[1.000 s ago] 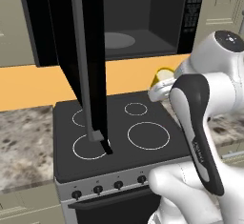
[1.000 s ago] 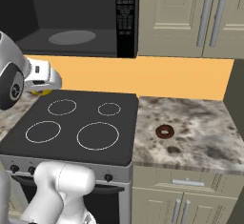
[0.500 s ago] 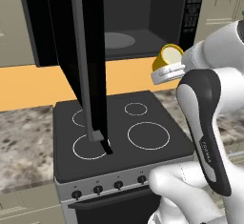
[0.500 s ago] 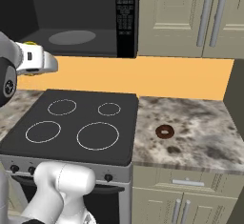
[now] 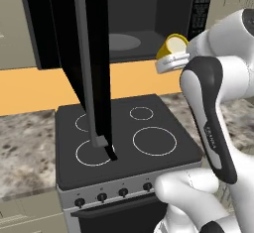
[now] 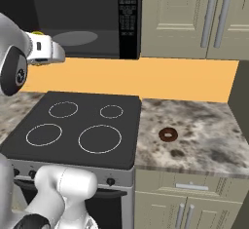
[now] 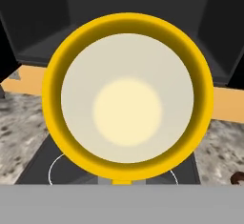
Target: Pick the mug from the counter and place it inside the microwave. Then close the microwave.
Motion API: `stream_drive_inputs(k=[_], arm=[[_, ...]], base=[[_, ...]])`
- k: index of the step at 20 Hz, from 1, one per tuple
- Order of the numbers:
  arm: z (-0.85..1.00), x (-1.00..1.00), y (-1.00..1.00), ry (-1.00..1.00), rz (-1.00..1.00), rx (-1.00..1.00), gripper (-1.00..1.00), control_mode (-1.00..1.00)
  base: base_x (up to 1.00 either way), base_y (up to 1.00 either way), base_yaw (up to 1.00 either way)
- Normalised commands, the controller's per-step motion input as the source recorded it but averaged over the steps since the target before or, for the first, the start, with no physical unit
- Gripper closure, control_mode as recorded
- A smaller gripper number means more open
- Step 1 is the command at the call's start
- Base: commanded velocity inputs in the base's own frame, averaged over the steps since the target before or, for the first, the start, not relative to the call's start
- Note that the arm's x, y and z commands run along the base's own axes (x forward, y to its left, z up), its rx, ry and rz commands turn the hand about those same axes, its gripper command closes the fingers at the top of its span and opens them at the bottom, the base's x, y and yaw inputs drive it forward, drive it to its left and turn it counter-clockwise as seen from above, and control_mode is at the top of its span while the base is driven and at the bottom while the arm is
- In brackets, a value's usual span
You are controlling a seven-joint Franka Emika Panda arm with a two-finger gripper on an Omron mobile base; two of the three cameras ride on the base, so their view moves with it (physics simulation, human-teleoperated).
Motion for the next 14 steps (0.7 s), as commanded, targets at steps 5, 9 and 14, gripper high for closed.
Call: stream_drive_inputs(k=[5, 9, 14], arm=[[0.28, 0.71, 0.05, 0.0, 0.0, 0.0, 1.0, -1.0], [0.38, 0.52, 0.15, 0.02, 0.0, 0.0, 1.0, -1.0], [0.11, 0.44, 0.04, 0.01, 0.0, 0.0, 1.0, -1.0]], base=[[0.0, 0.0, 0.0], [0.0, 0.0, 0.0], [0.0, 0.0, 0.0]])
